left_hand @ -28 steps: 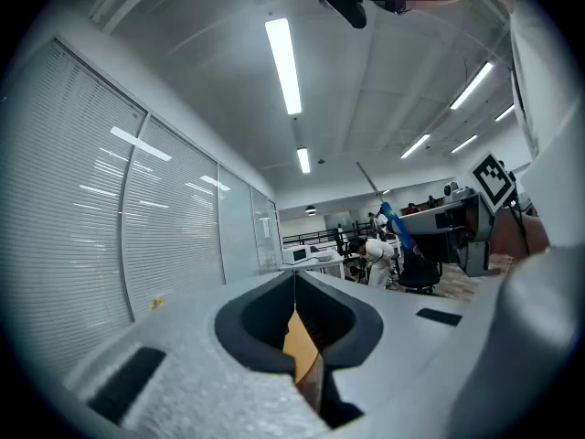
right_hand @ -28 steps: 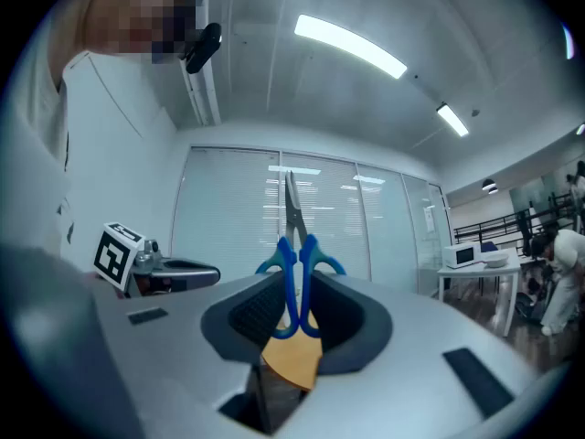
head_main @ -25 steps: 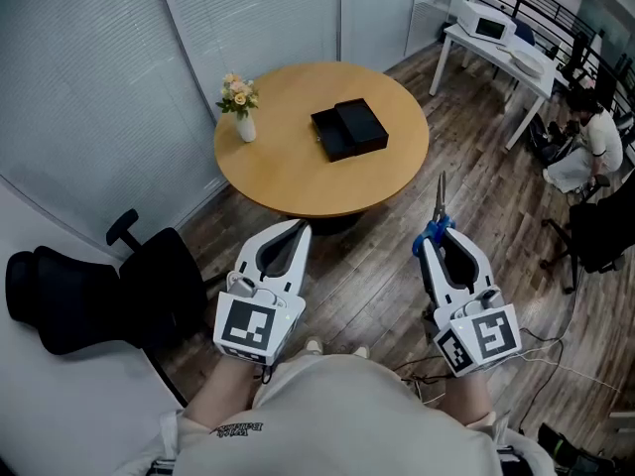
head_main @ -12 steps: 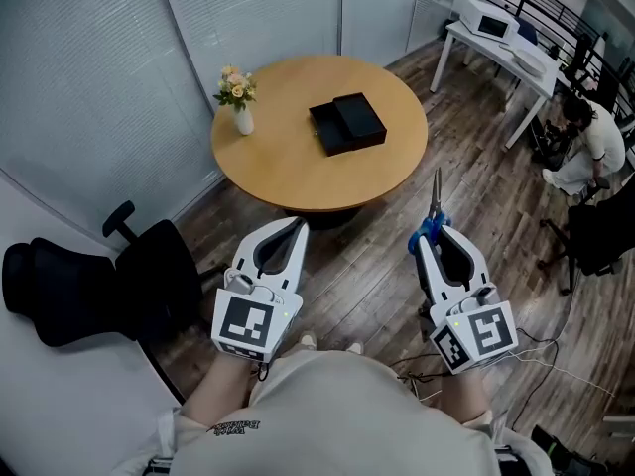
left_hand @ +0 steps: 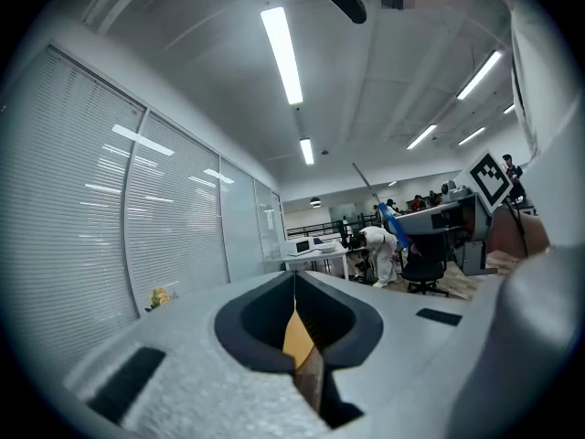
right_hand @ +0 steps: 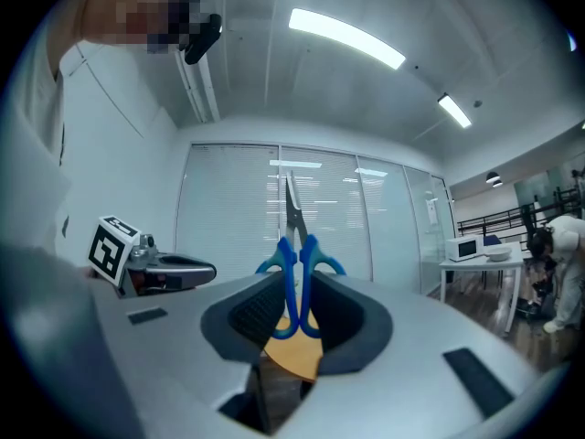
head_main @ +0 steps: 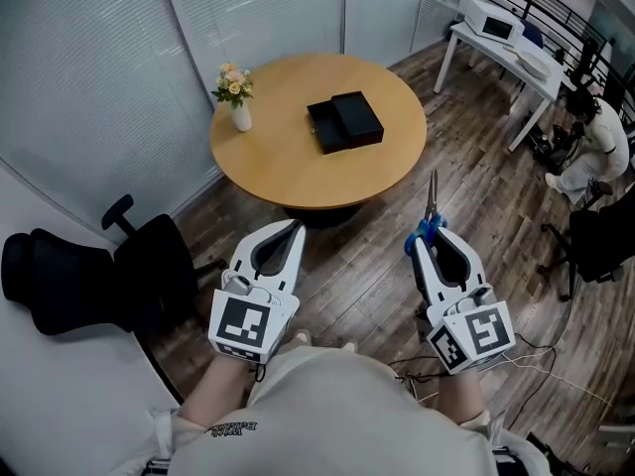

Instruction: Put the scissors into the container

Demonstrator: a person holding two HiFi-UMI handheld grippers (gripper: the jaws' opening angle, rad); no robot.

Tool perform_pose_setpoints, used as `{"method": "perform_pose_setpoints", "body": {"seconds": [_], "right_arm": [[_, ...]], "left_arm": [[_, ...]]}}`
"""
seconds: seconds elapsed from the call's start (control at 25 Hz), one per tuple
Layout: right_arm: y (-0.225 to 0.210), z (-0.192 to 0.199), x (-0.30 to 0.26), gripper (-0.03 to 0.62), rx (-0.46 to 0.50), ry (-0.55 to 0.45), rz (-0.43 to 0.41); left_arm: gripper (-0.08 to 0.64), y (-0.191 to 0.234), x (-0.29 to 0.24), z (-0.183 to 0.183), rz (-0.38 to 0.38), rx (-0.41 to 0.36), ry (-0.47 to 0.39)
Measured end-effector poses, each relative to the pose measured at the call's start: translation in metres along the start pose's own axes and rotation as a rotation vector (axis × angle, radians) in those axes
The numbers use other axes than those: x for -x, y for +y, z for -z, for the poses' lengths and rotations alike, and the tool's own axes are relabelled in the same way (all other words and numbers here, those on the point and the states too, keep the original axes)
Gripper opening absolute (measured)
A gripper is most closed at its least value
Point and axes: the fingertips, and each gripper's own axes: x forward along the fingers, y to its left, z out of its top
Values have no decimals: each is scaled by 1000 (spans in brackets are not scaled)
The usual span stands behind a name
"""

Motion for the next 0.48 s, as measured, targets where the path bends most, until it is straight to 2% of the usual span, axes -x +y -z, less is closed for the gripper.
{"method": "perform_pose_setpoints", "body": {"seconds": [0.48], "right_arm": [[-30, 22, 23, 98, -55, 15, -42]], "left_arm": [[25, -41, -7, 11, -34, -3, 44]]}}
